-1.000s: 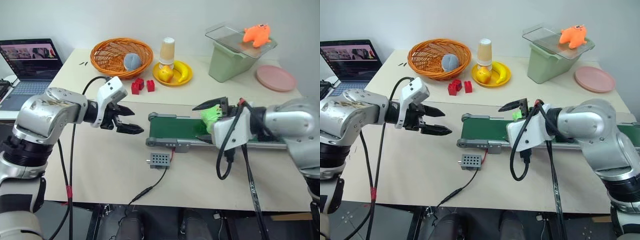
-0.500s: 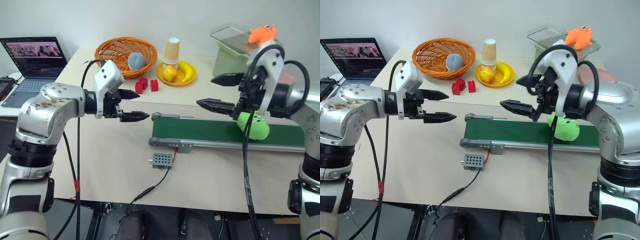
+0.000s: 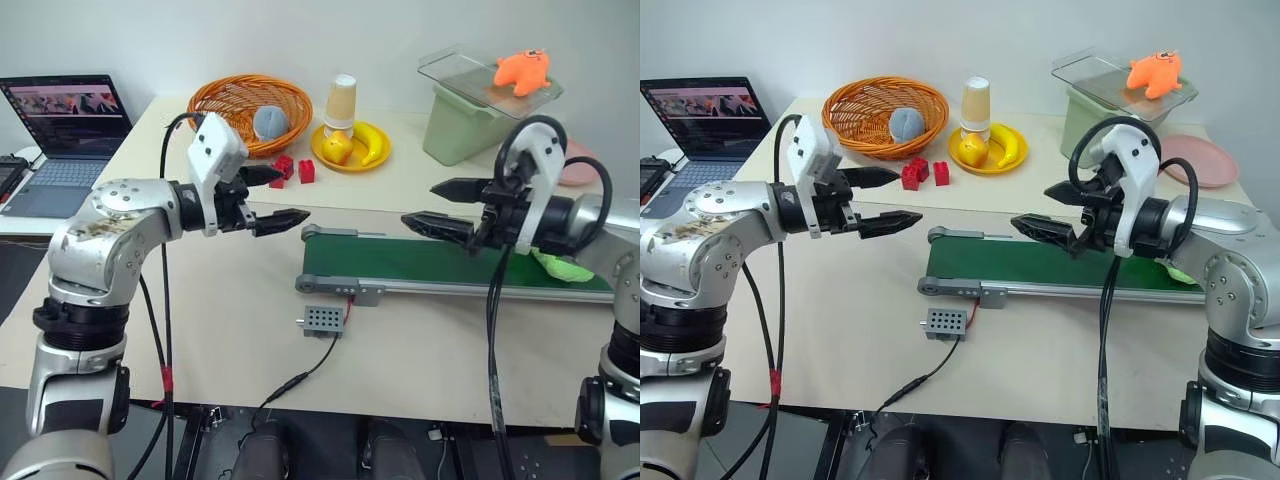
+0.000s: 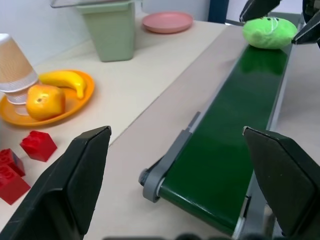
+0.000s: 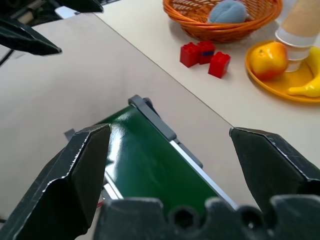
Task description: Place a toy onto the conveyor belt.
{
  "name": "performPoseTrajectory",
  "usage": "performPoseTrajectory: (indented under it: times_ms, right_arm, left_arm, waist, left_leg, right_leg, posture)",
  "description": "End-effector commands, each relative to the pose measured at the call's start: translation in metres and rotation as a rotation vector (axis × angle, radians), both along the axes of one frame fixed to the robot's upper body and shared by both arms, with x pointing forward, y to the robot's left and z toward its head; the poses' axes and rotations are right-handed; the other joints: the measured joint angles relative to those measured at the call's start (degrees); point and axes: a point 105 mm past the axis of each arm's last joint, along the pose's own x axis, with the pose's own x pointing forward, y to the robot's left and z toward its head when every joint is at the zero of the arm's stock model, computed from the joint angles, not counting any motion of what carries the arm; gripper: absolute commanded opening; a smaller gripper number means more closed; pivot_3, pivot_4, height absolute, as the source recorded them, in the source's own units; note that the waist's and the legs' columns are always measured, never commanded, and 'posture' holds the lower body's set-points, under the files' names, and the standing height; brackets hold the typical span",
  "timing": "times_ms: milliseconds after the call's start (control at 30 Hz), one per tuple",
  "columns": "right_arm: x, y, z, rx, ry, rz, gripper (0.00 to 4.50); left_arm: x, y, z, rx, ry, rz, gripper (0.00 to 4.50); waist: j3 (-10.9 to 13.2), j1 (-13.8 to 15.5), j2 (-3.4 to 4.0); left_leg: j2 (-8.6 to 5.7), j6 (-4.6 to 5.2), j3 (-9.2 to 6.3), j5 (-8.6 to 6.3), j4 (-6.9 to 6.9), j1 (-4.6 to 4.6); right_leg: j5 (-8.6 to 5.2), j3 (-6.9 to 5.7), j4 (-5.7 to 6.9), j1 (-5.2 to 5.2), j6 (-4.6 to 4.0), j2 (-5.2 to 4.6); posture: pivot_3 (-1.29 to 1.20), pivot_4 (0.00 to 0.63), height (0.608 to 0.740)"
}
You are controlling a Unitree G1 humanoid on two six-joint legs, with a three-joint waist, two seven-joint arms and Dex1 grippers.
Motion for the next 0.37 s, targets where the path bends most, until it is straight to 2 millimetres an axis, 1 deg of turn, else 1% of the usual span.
performPoseTrajectory:
  times_ms: [33, 200, 367]
  right_arm:
    - [-0.002, -0.002, 0.002, -0.014, -0.046, -0.026, 4.47]
    - [0.001, -0.006, -0.004, -0.016, -0.047, -0.064, 4.47]
    - [0.002, -0.005, -0.007, -0.018, -0.051, -0.073, 4.47]
  left_arm:
    - [-0.008, -0.005, 0.018, -0.019, -0.081, -0.032, 4.5]
    - [-0.008, -0.007, 0.013, -0.003, -0.086, -0.04, 4.5]
    - [-0.008, -0.008, 0.005, 0.037, -0.072, -0.061, 4.5]
  waist:
    - [0.0, 0.0, 0.0]
    - [0.0, 0.0, 0.0]
    - [0.0, 0.0, 0.0]
  left_leg:
    - [0.0, 0.0, 0.0, 0.0, 0.0, -0.01]
    - [0.0, 0.0, 0.0, 0.0, 0.0, 0.0]
    - [0.0, 0.0, 0.0, 0.0, 0.0, 0.01]
  right_leg:
    - [0.0, 0.0, -0.01, 0.0, 0.0, 0.0]
    - [0.0, 0.0, -0.01, 0.0, 0.0, 0.0]
    - [0.0, 0.0, -0.01, 0.01, 0.0, 0.0]
  posture:
    - [0.0, 0.15, 0.74]
    - [0.0, 0.15, 0.74]
    - [0.0, 0.15, 0.74]
